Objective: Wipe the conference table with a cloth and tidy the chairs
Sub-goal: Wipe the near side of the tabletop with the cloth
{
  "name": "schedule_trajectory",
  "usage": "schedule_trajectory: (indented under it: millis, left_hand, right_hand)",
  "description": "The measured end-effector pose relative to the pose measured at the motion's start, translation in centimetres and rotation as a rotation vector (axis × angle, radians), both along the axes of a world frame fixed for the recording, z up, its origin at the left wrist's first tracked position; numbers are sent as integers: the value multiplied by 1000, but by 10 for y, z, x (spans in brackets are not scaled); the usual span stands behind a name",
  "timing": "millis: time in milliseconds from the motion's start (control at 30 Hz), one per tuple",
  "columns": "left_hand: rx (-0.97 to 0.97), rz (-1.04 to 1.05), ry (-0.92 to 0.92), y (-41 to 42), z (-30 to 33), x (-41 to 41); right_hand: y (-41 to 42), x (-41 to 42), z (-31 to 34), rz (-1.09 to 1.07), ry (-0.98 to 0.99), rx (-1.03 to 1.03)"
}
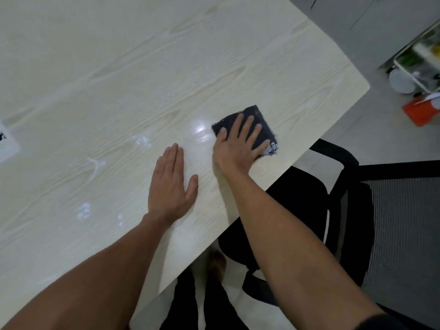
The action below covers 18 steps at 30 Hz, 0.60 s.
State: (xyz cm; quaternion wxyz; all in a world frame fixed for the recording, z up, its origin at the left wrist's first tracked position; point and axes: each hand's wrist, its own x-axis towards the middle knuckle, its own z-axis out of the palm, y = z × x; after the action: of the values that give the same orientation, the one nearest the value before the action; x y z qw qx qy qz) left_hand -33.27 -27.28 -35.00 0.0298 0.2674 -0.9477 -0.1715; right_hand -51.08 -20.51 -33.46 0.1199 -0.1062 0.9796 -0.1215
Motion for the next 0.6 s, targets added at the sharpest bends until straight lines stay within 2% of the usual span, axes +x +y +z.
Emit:
schedule_trajectory:
  millis: [100, 200, 267, 300, 333, 367, 433, 500, 533, 600]
  left_hand:
    - [15, 66, 17, 11, 2, 12]
    - [68, 28, 7, 26, 1, 22]
    - [79, 18, -24, 36, -2, 22]
    - [19, 222, -69, 39, 1, 75]
    - [16, 284, -102, 40, 2, 84]
    - [38, 255, -116, 41, -3, 87]
    - [36, 230, -142, 45, -1, 86]
    - [24, 202, -136, 47, -1, 73]
    - [-2, 188, -132, 50, 1, 69]
    - [-36, 183, -134, 50, -2, 69]
  right_hand:
    - [-30, 31, -4, 377, 21, 1]
    - [-19, -8, -10, 738, 65, 40]
    - [0, -39, -11, 871, 109, 65]
    - [-28, -2, -14, 1061, 71, 4]
    - [-29, -1, -17, 1033, 73, 9]
    - [-23, -5, -15, 882, 110, 31]
    - [-6, -14, -17, 441, 135, 16]
    - [7, -18, -11, 86, 76, 35]
    - [4, -8, -8, -10, 48, 32]
    - [-19, 24, -3, -69, 13, 21]
